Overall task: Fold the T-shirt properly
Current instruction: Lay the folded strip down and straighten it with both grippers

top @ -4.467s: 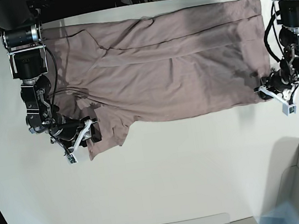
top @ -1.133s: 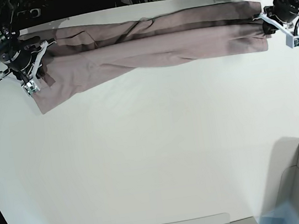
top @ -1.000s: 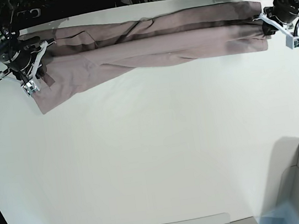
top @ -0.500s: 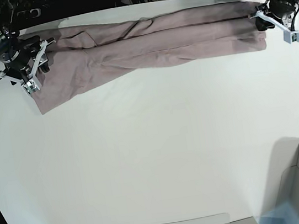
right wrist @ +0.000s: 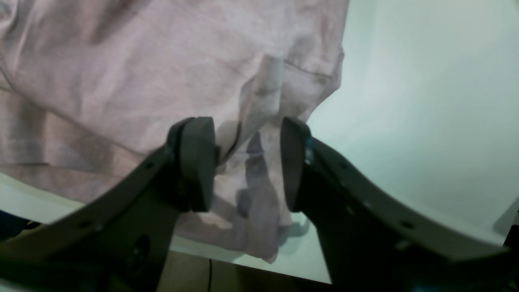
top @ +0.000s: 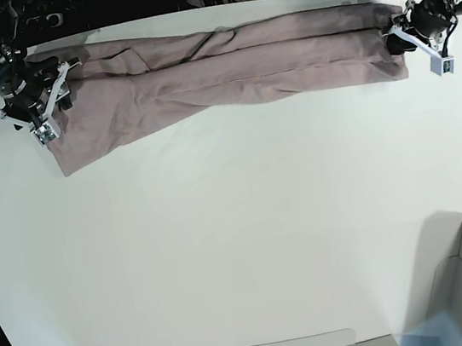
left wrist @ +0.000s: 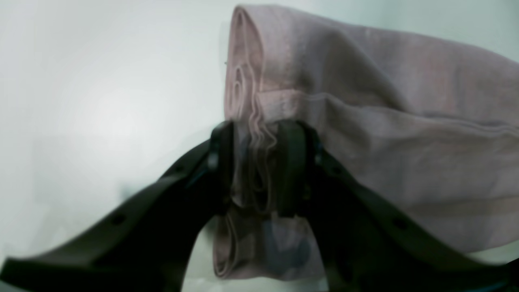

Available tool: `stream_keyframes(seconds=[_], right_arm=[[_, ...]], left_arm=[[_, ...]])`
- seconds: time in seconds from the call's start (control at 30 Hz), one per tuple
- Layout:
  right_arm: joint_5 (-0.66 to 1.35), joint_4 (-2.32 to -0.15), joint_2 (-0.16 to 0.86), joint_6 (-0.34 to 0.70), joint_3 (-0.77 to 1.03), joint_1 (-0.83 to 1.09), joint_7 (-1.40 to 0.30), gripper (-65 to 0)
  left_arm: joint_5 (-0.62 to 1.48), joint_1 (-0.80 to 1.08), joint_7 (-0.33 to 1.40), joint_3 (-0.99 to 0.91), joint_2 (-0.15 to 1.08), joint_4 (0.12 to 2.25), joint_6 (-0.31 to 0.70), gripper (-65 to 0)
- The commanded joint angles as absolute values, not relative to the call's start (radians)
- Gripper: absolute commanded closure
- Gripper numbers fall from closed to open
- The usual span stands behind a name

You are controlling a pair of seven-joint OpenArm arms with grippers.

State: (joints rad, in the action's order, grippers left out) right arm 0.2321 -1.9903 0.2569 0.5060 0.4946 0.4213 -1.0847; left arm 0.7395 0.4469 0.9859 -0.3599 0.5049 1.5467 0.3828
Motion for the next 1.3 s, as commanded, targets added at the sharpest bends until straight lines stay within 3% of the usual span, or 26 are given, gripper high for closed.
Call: stream_keyframes(seconds=[0.0,0.23,0.3,0.43,0.6,0.8,1.07,1.27], right_arm=[[0.24,-2.006,0.271,0.518,0.499,0.417,-1.072,-26.9],[0.24,-2.008,0.271,0.518,0.501,0.417,-1.072,-26.9],[0.24,-2.008,0.271,0.518,0.503,0.417,-1.072,-26.9],[0.24,-2.009,0.271,0.518,0.507,0.417,-1.07,-26.9],[0.24,-2.009,0.271,0.518,0.51,0.415,-1.07,-26.9],[0.242,-2.014,0.262,0.518,0.51,0.414,-1.07,-26.9],[0.242,-2.014,0.26,0.518,0.51,0.407,-1.07,-26.9],[0.242,-2.015,0.232,0.518,0.51,0.407,-1.07,-26.9]], left_arm=[[0.736,0.456,1.012,-0.335,0.51,1.531,0.383,-19.3],[0.769,0.456,0.944,-0.203,0.512,1.397,0.383,-19.1],[0.769,0.455,0.943,-0.18,0.512,1.382,0.426,-17.4],[0.768,0.45,0.949,-0.176,0.512,1.337,0.549,0.0],[0.766,0.386,0.94,-0.194,0.549,1.234,0.555,0.0],[0.766,0.38,0.949,-0.424,0.553,1.257,0.555,0.0],[0.765,0.315,0.98,-0.553,0.572,1.257,0.555,0.0],[0.765,0.317,1.099,-0.645,0.561,1.463,0.555,0.0]])
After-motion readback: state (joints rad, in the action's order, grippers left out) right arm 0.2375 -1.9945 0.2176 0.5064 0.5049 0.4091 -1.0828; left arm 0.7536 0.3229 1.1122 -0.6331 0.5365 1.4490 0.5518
